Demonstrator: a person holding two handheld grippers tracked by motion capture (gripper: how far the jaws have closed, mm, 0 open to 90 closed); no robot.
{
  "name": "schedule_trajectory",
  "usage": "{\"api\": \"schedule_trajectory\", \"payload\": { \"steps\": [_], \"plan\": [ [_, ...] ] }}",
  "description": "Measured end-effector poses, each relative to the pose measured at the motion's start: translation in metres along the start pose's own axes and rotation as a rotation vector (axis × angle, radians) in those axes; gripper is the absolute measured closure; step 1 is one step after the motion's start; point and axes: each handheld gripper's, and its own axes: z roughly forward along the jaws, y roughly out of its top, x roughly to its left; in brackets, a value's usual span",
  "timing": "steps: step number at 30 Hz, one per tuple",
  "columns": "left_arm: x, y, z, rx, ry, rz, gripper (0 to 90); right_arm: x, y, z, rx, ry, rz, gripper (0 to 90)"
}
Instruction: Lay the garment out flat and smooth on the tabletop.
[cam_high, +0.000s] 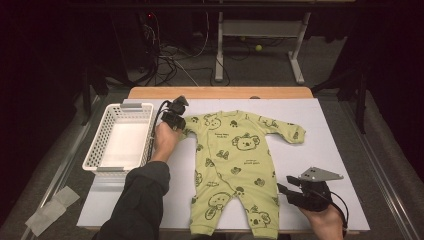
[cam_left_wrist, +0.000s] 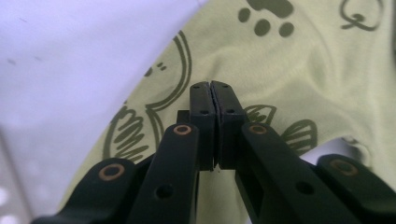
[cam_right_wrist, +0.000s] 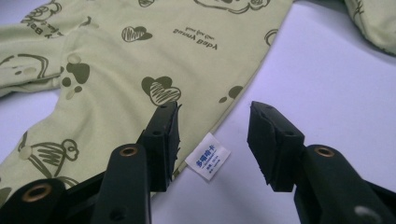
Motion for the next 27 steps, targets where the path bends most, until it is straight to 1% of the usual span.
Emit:
{"api": "schedule_trajectory", "payload": {
  "steps": [1,2,3,4,7,8,9,10,11,12,13,15,16,18,20,22,24,25,26,27],
  "plan": [
    [0.000,0.000,0.000,0.000,0.000,0.000,84.7,0.000,0.000,0.000,0.000,0.000,0.000,54.9],
    [0.001,0.000,0.000,-0.008,-0.009,-0.007,84.7,0.001,0.000,0.001,0.009,0.001,0.006,55.4],
    [0.002,-0.002,0.000,-0.027,-0.019,0.001,82.2,0.001,0.000,0.002,0.014,0.002,0.002,56.2],
    [0.001,-0.003,-0.001,-0.029,-0.025,0.005,80.3,0.001,0.000,0.001,0.012,0.002,0.004,56.3],
    [-0.002,-0.007,-0.009,-0.063,-0.057,-0.001,69.9,-0.001,0.001,-0.001,0.003,0.016,0.019,56.1],
    [-0.003,-0.009,-0.013,-0.078,-0.071,0.000,68.3,-0.001,0.002,-0.001,0.000,0.022,0.024,56.2],
    [-0.003,-0.009,-0.013,-0.078,-0.071,0.000,66.3,-0.001,0.002,-0.001,0.000,0.022,0.024,56.2],
    [-0.008,-0.013,-0.020,-0.095,-0.096,0.017,63.4,-0.002,0.004,-0.002,0.012,0.036,0.030,57.4],
    [-0.011,-0.016,-0.024,-0.112,-0.098,0.030,61.4,-0.002,0.006,-0.002,0.022,0.042,0.024,57.8],
    [-0.011,-0.016,-0.024,-0.112,-0.098,0.030,60.6,-0.002,0.006,-0.002,0.022,0.042,0.024,57.8],
    [-0.017,-0.024,-0.031,-0.129,-0.119,0.060,60.4,-0.004,0.012,-0.004,0.036,0.046,0.013,59.0],
    [-0.021,-0.032,-0.036,-0.141,-0.135,0.083,58.9,-0.007,0.020,-0.006,0.033,0.045,0.010,60.1],
    [-0.023,-0.036,-0.038,-0.149,-0.152,0.089,58.7,-0.009,0.024,-0.008,0.029,0.041,0.009,60.4],
    [-0.026,-0.043,-0.042,-0.155,-0.179,0.102,56.3,-0.014,0.033,-0.009,0.025,0.029,0.008,61.3],
    [-0.030,-0.051,-0.047,-0.172,-0.198,0.125,54.9,-0.022,0.041,-0.009,0.024,0.002,0.006,62.8],
    [-0.036,-0.059,-0.052,-0.184,-0.216,0.148,54.0,-0.034,0.048,-0.005,0.031,-0.019,0.026,64.4],
    [-0.042,-0.068,-0.056,-0.191,-0.221,0.188,52.6,-0.046,0.055,0.000,0.036,-0.042,0.037,66.0],
    [-0.042,-0.068,-0.056,-0.191,-0.221,0.188,52.5,-0.052,0.059,0.003,0.042,-0.049,0.041,67.0],
    [-0.047,-0.078,-0.058,-0.200,-0.238,0.205,52.5,-0.058,0.062,0.006,0.048,-0.061,0.046,67.9],
    [-0.048,-0.083,-0.059,-0.201,-0.245,0.213,50.9,-0.064,0.066,0.010,0.056,-0.078,0.051,68.4]
  ]
}}
